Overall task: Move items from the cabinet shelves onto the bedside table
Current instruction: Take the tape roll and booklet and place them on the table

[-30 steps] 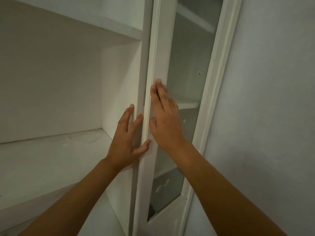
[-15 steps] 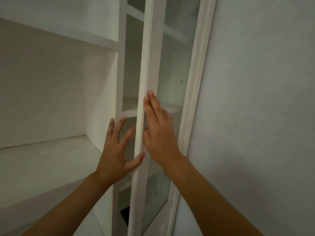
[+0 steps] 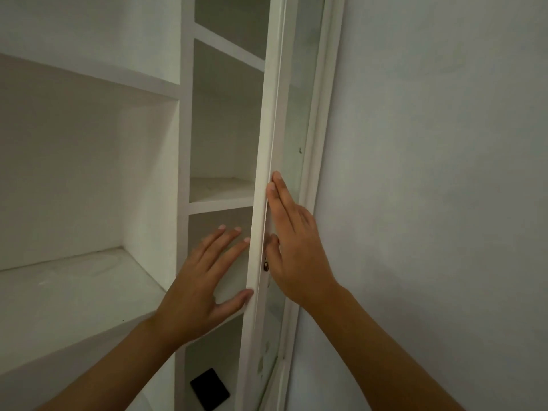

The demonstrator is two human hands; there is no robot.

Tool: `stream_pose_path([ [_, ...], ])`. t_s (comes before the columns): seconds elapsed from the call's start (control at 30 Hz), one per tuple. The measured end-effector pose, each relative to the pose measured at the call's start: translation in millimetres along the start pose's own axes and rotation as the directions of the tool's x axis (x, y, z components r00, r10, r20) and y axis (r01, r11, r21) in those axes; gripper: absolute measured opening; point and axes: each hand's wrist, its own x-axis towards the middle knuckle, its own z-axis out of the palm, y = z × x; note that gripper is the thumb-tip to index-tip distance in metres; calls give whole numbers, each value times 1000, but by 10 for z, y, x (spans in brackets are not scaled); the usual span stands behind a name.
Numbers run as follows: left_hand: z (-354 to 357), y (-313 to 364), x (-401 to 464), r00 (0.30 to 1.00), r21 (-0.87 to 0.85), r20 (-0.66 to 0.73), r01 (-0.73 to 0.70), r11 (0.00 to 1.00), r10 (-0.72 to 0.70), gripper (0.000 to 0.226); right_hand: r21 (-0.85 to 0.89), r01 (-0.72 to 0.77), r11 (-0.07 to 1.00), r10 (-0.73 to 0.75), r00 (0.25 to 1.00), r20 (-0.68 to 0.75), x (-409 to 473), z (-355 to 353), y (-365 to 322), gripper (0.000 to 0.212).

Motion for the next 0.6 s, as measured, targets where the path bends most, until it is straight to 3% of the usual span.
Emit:
stream_pose_path([
  [0.6,750,610,335,978,-291,-73,-209,934,196,83,-208,-81,975,88,996,28,-493,-928,341,70],
])
